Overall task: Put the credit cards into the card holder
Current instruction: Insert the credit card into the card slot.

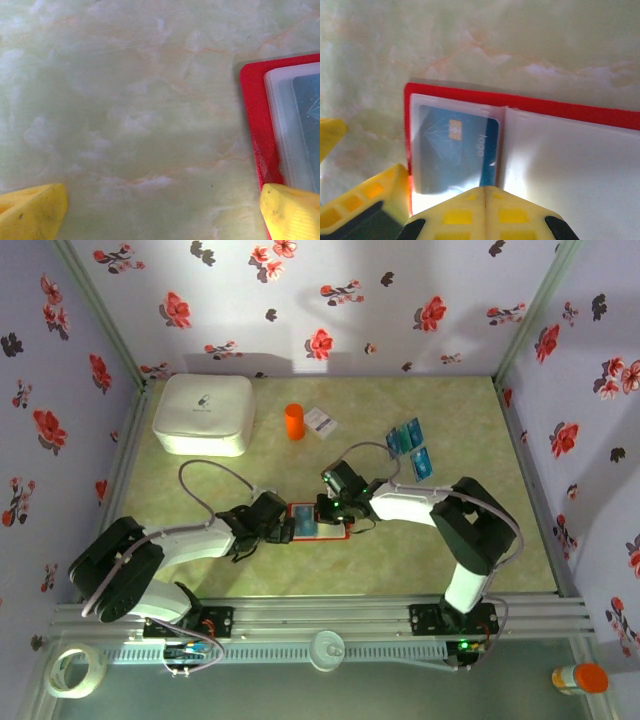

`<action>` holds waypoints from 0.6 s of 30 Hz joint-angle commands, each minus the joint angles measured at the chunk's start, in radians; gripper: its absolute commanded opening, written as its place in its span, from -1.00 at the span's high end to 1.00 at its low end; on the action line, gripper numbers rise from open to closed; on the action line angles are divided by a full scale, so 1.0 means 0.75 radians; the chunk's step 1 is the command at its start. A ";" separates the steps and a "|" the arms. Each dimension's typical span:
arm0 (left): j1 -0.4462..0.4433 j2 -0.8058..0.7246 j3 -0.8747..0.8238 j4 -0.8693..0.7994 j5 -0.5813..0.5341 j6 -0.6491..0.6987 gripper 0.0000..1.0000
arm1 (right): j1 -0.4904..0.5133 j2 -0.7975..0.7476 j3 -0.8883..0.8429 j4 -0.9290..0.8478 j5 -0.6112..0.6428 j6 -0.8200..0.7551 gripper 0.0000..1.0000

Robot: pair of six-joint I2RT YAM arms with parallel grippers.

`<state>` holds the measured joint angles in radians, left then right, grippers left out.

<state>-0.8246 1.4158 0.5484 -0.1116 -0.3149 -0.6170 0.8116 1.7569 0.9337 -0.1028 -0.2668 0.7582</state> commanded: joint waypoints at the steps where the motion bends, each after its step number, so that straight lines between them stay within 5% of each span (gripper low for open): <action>1: 0.013 0.020 -0.038 -0.009 0.004 0.010 -1.00 | 0.009 0.060 0.045 0.010 -0.020 -0.011 0.94; 18: 0.061 -0.107 0.008 -0.110 0.004 0.036 -0.99 | 0.037 0.015 0.066 -0.004 0.007 0.017 0.91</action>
<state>-0.8028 1.3827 0.5468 -0.1383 -0.3073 -0.6136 0.8288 1.8076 0.9726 -0.0921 -0.2794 0.7666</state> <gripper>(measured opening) 0.997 0.057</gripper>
